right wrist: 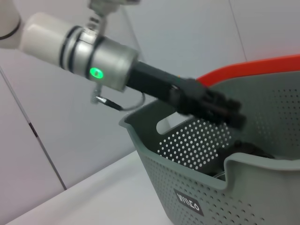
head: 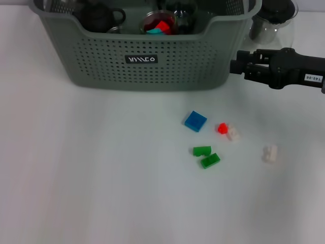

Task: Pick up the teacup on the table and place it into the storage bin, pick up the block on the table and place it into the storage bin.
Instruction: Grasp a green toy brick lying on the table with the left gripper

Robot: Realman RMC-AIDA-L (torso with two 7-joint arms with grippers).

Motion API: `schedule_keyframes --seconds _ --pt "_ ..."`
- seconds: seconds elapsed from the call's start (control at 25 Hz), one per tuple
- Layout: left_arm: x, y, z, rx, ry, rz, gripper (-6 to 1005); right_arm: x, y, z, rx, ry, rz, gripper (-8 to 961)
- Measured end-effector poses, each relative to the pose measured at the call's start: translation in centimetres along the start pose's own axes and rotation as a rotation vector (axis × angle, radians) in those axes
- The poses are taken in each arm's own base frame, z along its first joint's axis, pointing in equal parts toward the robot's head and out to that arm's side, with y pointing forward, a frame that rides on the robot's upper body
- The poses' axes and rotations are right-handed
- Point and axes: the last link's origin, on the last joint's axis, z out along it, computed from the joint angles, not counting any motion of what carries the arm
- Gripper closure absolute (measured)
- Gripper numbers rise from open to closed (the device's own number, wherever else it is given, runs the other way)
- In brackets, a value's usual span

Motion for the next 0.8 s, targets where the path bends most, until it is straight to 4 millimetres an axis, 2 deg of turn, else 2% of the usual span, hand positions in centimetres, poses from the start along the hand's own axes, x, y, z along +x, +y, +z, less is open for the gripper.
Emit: schedule_keyframes --seconds 0.08,0.2,0.28,0.36,0.6,0.72,0.8 --pt "-0.3 -0.3 -2.1 -0.030 0.090 -0.032 414 0.0 0.0 0.0 0.000 0.000 0.000 529" --pt "-1.3 -0.5 -6.3 -0.108 0.290 -0.030 352 0.0 0.0 -0.1 0.002 -0.001 0.001 528" --pt "-3.4 0.1 -8.8 -0.209 0.386 0.038 333 0.0 0.0 -0.1 0.001 -0.001 0.000 528" --pt "-6.3 0.8 -10.3 -0.304 0.433 0.097 336 0.0 0.0 0.0 0.001 -0.001 0.000 528" --pt "-15.6 1.8 -10.2 -0.458 0.496 0.102 356 -0.1 -0.2 -0.1 0.009 0.000 0.007 529" --pt "-19.8 3.5 -8.8 -0.502 0.515 0.135 371 -0.1 -0.3 -0.2 0.013 0.001 0.012 528" --pt "-21.7 4.8 -7.5 -0.517 0.498 0.157 381 -0.2 -0.3 -0.1 0.015 0.001 0.017 528"
